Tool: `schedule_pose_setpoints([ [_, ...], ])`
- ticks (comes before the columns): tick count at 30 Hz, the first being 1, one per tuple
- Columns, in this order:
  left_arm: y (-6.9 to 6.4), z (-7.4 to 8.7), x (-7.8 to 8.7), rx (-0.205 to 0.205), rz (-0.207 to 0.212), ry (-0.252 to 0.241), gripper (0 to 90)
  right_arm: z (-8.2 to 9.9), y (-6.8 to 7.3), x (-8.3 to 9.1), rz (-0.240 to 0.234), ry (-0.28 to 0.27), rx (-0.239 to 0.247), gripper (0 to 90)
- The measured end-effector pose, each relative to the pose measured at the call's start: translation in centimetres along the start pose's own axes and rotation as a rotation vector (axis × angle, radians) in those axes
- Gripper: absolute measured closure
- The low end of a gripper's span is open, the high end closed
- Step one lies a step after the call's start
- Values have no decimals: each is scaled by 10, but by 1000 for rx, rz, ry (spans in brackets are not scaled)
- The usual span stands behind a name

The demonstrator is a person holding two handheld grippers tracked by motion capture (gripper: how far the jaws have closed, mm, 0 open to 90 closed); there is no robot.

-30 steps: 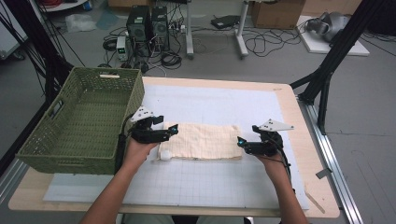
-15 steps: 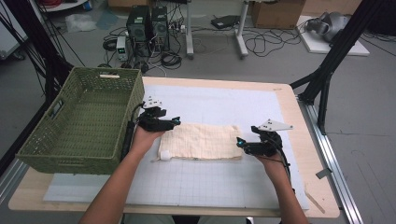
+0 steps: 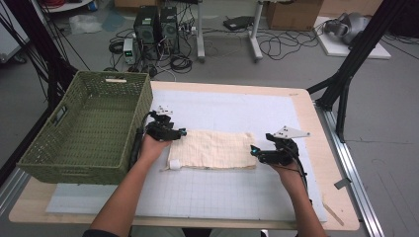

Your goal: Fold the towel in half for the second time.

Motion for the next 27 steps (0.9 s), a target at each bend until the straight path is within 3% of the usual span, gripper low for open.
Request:
schedule_pose_setpoints([
  [10, 0, 6, -5, -34, 18, 50, 568, 1, 1, -2, -7, 13, -3, 202],
  [12, 1, 6, -5, -55, 4, 52, 609, 2, 1, -3, -7, 15, 0, 202],
  [17, 2, 8, -3, -64, 19, 51, 774, 2, 0, -4, -6, 16, 1, 202],
  [20, 0, 10, -2, -83, 17, 33, 824, 3, 0, -4, -7, 22, 1, 202],
  [27, 2, 12, -2, -40, 32, 13, 837, 4, -1, -7, -8, 34, -7, 202],
])
Point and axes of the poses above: each handheld gripper's, and its own axes: x roughly backward along the jaws, z roughly out of its underside, y roughly to its left, the point moved 4 cm from there along -x, roughly forward along the jaws
